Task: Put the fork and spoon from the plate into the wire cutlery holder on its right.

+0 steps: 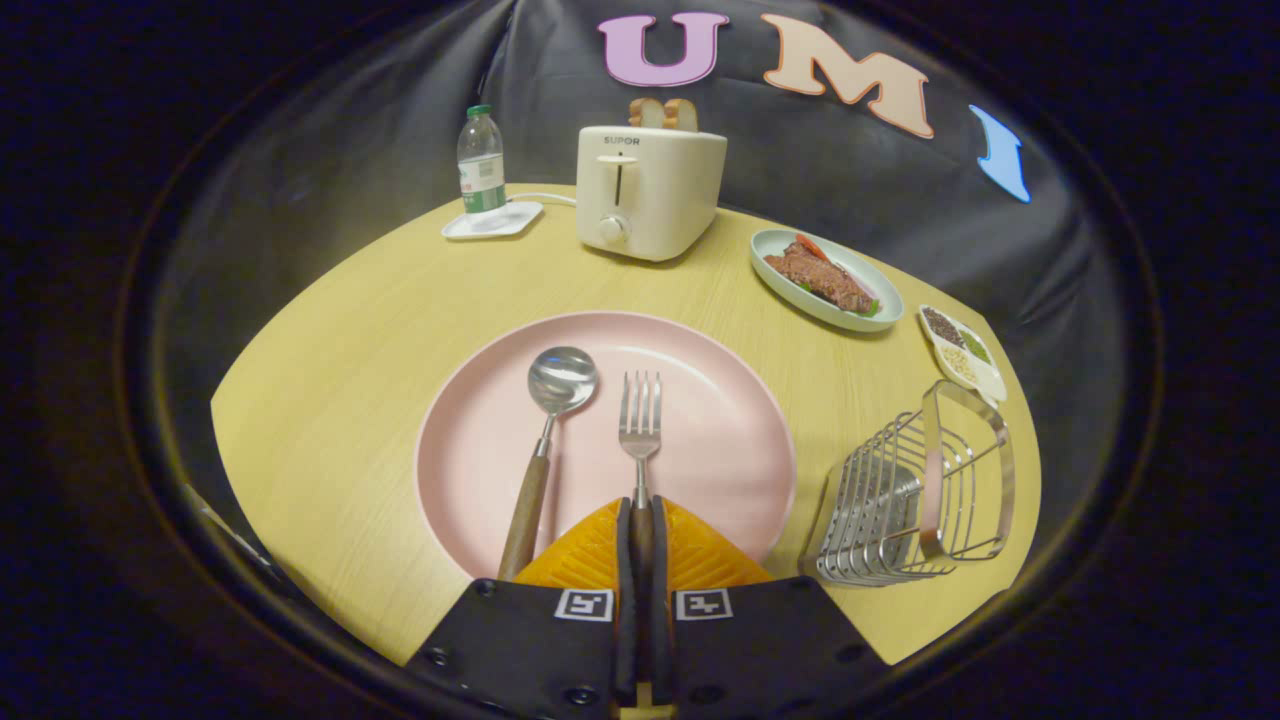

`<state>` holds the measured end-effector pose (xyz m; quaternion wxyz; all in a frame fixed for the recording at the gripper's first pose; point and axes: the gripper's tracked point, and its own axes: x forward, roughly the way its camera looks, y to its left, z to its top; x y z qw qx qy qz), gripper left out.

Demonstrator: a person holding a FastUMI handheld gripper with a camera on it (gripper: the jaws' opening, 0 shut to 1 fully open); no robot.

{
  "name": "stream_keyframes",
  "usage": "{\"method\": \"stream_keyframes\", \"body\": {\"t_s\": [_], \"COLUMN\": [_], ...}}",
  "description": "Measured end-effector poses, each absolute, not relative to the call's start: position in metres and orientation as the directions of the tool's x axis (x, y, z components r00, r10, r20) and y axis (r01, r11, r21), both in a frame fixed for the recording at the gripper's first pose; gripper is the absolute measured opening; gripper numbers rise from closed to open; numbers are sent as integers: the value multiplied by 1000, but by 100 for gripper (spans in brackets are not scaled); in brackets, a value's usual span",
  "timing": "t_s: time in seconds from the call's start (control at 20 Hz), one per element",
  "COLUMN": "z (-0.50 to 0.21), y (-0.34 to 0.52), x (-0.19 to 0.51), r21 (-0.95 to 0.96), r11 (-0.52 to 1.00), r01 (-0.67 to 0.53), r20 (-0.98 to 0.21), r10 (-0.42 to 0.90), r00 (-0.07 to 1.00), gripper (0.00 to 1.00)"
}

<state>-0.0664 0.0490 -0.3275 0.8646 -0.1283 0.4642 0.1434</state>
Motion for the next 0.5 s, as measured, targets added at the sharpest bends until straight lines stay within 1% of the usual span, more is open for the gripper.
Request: {"method": "stream_keyframes", "body": {"t_s": [0.5], "z": [-263], "y": [30], "x": [-53], "r21": [-69], "r11": [904], "r01": [-422], "r20": [-847], "r10": [170], "r00": [504], "gripper": [9]}}
